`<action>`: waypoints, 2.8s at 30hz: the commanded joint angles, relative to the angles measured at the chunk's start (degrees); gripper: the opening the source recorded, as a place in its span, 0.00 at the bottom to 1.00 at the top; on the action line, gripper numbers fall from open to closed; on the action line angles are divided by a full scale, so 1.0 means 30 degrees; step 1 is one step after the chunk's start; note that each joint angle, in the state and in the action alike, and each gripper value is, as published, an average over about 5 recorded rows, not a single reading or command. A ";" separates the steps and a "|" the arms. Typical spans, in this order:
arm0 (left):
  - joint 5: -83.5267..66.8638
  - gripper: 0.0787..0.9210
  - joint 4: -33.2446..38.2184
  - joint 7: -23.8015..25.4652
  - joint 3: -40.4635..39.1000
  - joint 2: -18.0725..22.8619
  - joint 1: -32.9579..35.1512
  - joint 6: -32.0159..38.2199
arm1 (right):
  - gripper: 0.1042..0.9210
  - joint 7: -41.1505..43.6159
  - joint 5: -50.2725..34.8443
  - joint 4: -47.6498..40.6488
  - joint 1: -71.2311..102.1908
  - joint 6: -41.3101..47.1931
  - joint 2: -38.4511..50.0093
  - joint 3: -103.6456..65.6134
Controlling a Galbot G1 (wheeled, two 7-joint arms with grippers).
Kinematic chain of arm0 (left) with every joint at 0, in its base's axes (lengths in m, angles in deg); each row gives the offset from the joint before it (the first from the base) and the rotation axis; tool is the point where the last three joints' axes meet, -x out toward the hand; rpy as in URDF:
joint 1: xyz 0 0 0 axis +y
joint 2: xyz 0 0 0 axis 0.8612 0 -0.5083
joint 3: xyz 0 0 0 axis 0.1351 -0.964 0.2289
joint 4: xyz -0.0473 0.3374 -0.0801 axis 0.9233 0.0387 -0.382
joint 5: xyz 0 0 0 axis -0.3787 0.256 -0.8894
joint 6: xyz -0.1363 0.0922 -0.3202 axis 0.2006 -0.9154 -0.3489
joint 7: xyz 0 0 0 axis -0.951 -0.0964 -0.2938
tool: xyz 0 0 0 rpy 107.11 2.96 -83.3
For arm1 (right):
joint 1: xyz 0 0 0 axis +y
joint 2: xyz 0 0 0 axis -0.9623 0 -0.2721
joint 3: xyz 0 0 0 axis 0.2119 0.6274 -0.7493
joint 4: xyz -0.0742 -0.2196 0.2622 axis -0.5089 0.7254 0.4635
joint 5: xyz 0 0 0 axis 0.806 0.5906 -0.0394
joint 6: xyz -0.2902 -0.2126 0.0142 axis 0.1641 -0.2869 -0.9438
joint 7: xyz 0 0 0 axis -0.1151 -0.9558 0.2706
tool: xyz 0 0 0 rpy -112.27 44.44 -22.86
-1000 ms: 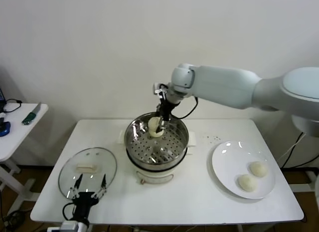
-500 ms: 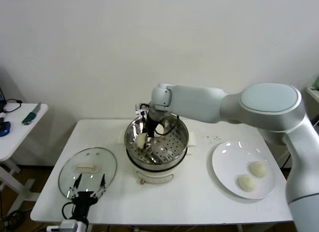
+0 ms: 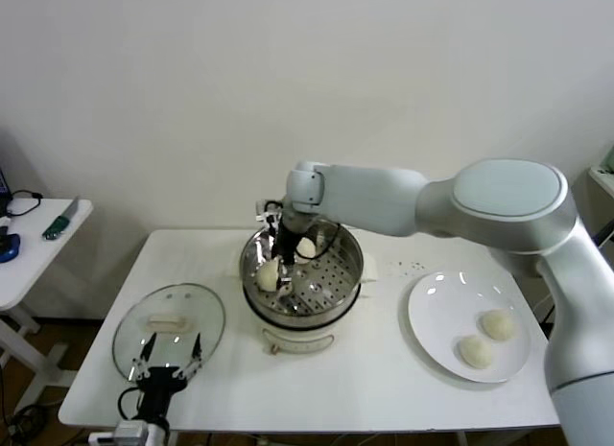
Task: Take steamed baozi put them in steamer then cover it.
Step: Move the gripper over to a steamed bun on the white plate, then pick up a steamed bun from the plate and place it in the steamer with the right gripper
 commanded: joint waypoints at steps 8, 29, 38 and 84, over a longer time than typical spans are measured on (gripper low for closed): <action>-0.0102 0.88 0.0012 -0.0074 0.0005 -0.0055 0.0027 -0.0045 | 0.88 0.1291 0.1456 0.5461 -0.4304 -0.0486 0.7482 0.0710; 0.0197 0.88 0.0177 -0.0282 0.0025 0.0081 0.0821 -0.0163 | 0.88 0.1976 1.1539 0.9993 0.0111 -0.1407 1.8181 0.1255; 0.0697 0.88 0.0263 -0.0292 0.0207 0.0462 0.0989 -0.0334 | 0.88 0.1870 1.2675 0.8129 0.4101 -0.1485 1.8683 -0.1302; 0.0873 0.88 0.0305 -0.0500 0.0217 0.0706 0.0705 -0.0479 | 0.70 0.3814 1.4067 0.5464 -0.1190 -0.7415 1.4211 -0.0763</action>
